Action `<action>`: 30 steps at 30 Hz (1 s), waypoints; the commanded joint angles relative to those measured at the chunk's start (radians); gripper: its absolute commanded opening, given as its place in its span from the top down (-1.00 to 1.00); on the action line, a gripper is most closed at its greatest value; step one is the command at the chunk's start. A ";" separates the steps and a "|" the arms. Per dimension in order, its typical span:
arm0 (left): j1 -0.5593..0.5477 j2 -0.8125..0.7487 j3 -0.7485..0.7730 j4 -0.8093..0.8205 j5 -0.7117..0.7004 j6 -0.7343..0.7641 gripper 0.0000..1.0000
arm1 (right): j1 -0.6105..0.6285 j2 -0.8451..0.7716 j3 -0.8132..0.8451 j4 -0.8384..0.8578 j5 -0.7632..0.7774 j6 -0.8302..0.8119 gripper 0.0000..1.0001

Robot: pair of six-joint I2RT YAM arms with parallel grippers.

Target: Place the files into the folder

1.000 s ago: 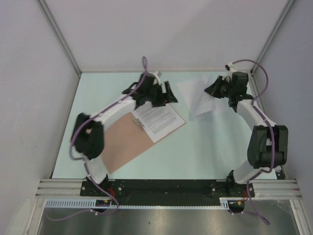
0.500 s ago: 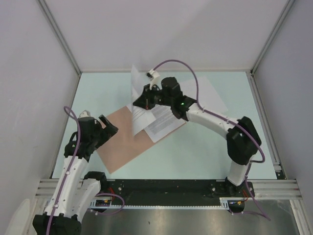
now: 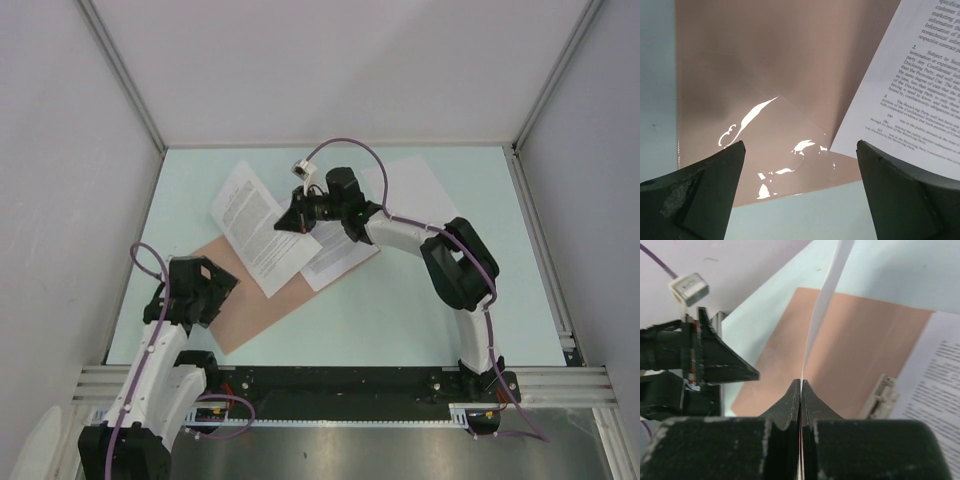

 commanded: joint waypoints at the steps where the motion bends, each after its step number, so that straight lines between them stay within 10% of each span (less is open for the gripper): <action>1: 0.009 0.025 0.006 0.101 -0.009 -0.028 -0.99 | -0.030 0.028 0.030 0.119 -0.081 -0.112 1.00; 22: 0.009 0.020 0.046 0.061 -0.113 0.005 -0.99 | 0.009 0.209 -0.003 0.466 -0.178 0.245 1.00; 30: 0.094 0.128 0.133 0.092 -0.037 0.051 -0.99 | 0.049 0.246 -0.017 0.313 -0.084 0.245 1.00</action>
